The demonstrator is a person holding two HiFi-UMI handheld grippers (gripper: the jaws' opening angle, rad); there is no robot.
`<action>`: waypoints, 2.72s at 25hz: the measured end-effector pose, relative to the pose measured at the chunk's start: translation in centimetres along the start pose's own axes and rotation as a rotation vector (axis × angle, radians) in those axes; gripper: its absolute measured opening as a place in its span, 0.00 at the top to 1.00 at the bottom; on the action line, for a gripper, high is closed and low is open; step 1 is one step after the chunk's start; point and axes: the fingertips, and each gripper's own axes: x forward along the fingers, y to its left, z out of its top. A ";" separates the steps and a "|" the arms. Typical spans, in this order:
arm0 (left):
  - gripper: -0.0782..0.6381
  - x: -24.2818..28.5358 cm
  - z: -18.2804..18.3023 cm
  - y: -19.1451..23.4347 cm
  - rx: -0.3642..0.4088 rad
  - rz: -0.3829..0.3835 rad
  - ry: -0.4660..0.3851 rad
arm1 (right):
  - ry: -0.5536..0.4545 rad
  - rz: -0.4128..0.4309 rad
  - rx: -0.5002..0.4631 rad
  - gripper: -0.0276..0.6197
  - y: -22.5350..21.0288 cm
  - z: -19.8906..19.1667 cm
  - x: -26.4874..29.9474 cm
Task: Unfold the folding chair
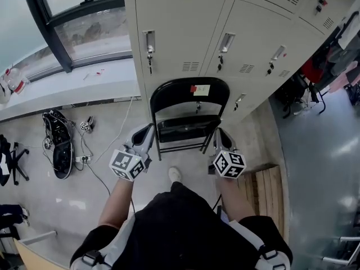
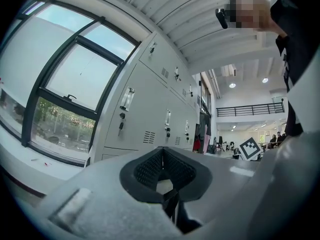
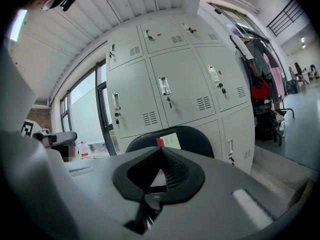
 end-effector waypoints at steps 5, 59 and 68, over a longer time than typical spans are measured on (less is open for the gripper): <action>0.79 4.6 0.1 2.4 0.044 0.000 0.034 | 0.038 0.025 -0.033 0.95 -0.9 0.9 4.7; 0.54 17.2 -12.3 14.7 0.205 -0.035 0.555 | 0.969 0.821 -1.143 0.47 2.6 -26.8 20.3; 0.55 17.0 -12.3 14.7 0.271 -0.022 0.575 | 0.904 0.758 -1.284 0.58 1.9 -27.7 20.9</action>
